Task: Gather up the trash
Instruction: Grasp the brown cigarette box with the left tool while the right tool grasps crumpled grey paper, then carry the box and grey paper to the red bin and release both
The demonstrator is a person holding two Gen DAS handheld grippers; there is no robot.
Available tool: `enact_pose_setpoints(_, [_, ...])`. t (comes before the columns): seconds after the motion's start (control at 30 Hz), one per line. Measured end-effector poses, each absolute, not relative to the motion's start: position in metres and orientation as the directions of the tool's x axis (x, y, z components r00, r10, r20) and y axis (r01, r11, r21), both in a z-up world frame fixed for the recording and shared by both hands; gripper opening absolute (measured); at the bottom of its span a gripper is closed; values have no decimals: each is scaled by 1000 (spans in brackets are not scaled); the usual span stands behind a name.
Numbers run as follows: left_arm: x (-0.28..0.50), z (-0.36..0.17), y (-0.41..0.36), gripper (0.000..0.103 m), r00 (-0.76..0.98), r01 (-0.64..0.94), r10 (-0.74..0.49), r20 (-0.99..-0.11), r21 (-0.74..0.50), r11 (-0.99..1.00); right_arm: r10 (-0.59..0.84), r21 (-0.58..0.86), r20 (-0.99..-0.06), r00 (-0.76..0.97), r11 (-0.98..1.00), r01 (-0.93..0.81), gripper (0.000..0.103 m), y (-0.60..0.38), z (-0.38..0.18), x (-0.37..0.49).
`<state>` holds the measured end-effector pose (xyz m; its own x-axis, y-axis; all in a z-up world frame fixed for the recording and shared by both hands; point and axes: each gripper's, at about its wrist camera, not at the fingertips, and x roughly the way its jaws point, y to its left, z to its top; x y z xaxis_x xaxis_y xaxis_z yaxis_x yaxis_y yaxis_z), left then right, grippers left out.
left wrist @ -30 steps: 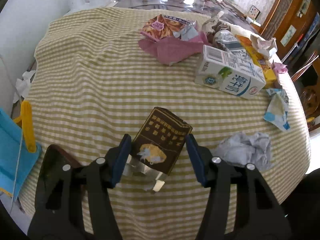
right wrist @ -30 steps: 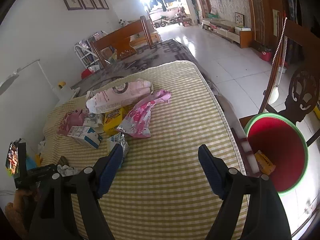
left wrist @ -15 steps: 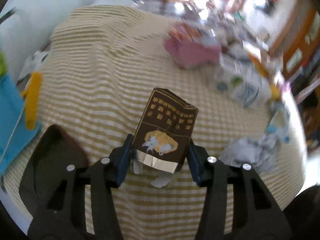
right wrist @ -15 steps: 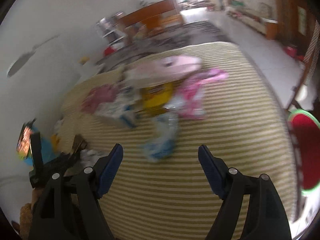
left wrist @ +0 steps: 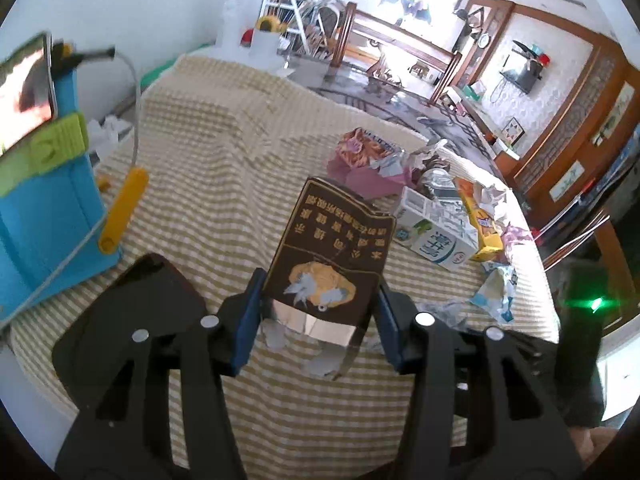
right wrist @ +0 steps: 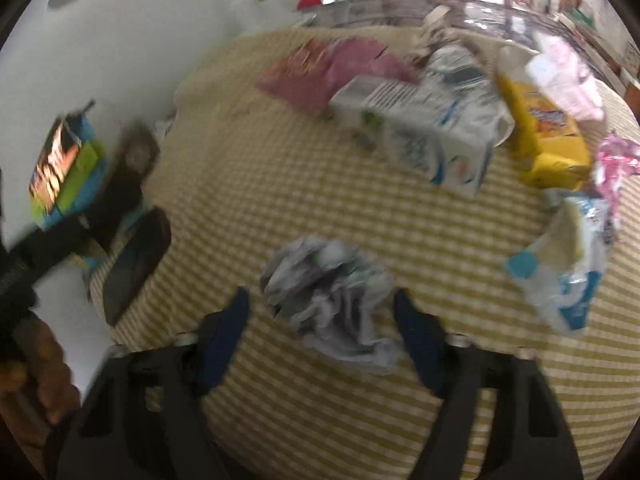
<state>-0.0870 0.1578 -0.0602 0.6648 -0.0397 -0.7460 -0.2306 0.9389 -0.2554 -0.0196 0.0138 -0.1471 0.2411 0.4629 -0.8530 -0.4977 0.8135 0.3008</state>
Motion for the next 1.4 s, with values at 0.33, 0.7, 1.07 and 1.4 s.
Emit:
enact_pose_setpoints(0.33, [-92,-44,148,49,684,-211,-15,-729,-218,953,540,415,-793,283,818,-398,31,-43,-135,-21])
enact_pose_setpoints(0.7, [-84,4,101,49,738,-56,-174,-652,-317,947,557,423,-711,428,826,-372,31,-117,-79,-23])
enact_pose_setpoints(1.07, [-65,2,55,50,706,28,-298,-642,-395,918,438,302,-676,592,898,-320,31,-183,-51,-36])
enact_pose_setpoints(1.4, [-50,-1,18,50,690,75,-272,-671,-307,949,402,368,-655,640,909,-194,31,-233,-61,-27])
